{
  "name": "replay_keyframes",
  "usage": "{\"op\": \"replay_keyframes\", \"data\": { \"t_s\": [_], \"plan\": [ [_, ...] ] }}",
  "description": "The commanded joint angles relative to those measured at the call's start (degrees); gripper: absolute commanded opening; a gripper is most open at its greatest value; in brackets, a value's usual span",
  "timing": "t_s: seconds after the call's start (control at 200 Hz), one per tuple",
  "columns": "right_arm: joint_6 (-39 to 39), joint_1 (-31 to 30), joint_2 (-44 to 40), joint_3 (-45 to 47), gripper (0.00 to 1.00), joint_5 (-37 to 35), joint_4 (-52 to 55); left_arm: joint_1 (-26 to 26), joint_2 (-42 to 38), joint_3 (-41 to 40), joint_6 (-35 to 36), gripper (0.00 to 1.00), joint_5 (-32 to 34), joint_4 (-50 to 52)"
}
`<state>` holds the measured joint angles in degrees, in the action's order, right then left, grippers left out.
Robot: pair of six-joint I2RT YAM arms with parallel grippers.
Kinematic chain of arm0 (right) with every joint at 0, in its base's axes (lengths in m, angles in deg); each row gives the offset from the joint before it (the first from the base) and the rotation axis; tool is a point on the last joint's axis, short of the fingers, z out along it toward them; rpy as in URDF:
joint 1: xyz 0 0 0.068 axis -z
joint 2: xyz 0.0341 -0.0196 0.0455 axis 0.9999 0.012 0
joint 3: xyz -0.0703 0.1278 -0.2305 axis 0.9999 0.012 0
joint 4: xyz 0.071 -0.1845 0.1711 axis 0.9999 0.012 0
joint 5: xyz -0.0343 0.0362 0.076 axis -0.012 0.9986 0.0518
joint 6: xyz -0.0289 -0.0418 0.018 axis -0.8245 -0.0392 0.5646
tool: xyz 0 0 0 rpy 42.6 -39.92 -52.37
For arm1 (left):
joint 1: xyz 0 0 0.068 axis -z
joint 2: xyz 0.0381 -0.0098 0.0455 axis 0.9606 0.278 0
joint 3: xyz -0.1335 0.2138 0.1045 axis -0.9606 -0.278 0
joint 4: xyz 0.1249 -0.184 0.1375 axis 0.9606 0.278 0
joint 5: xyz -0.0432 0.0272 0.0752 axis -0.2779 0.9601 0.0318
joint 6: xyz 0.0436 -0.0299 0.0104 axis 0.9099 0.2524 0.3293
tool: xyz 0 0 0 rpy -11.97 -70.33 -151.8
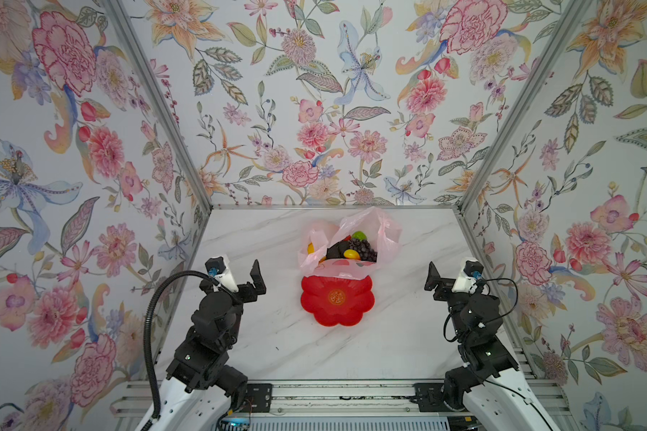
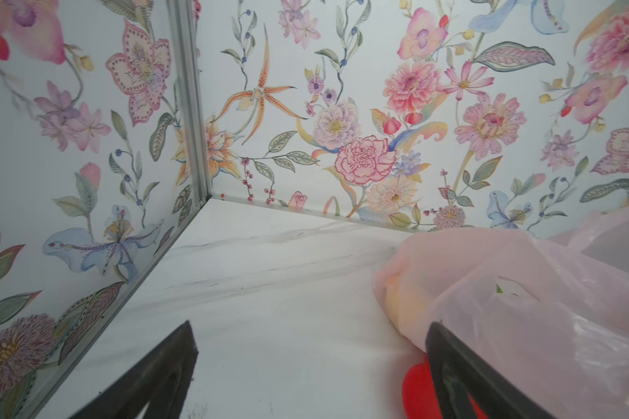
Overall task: Place the fruits into the plastic bag
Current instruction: Reset both arms
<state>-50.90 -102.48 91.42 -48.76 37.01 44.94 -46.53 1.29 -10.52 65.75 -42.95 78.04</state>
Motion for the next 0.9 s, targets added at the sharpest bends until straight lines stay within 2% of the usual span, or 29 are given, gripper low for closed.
{"op": "replay_keyframes", "data": {
  "t_s": [0.0,0.105,0.17,0.295,0.4,0.51,0.646,0.891],
  "plan": [
    [-0.49,4.88,4.37,5.82,0.99,1.59,-14.94,-0.32,-1.7,-5.02,6.22,0.99,11.01,-11.4],
    [0.44,8.69,8.3,7.34,0.99,5.82,-16.84,-0.5,-0.33,-8.72,11.3,0.99,13.33,-15.92],
    [0.45,11.27,10.71,8.18,0.99,7.91,-19.51,-2.03,2.27,-10.25,12.23,0.99,12.43,-19.18],
    [1.21,16.0,16.57,9.36,0.99,14.13,-23.27,-5.64,8.38,-15.88,10.23,0.99,10.01,-30.36],
    [1.99,19.04,20.92,9.4,0.99,16.44,-26.84,-6.83,14.54,-18.45,8.91,0.99,11.31,-36.79],
    [1.44,19.91,26.99,8.76,0.99,16.76,-31.88,-7.42,19.01,-19.09,9.9,0.99,11.83,-40.97],
    [1.7,20.34,37.57,7.44,0.99,18.87,-39.26,-11.53,24.56,-19.63,9.05,0.99,9.5,-45.15],
    [2.05,20.1,47.59,2.74,0.99,20.59,-43.96,-18.19,35.6,-19.84,9.62,0.99,5.11,-54.24]
  ]
}}
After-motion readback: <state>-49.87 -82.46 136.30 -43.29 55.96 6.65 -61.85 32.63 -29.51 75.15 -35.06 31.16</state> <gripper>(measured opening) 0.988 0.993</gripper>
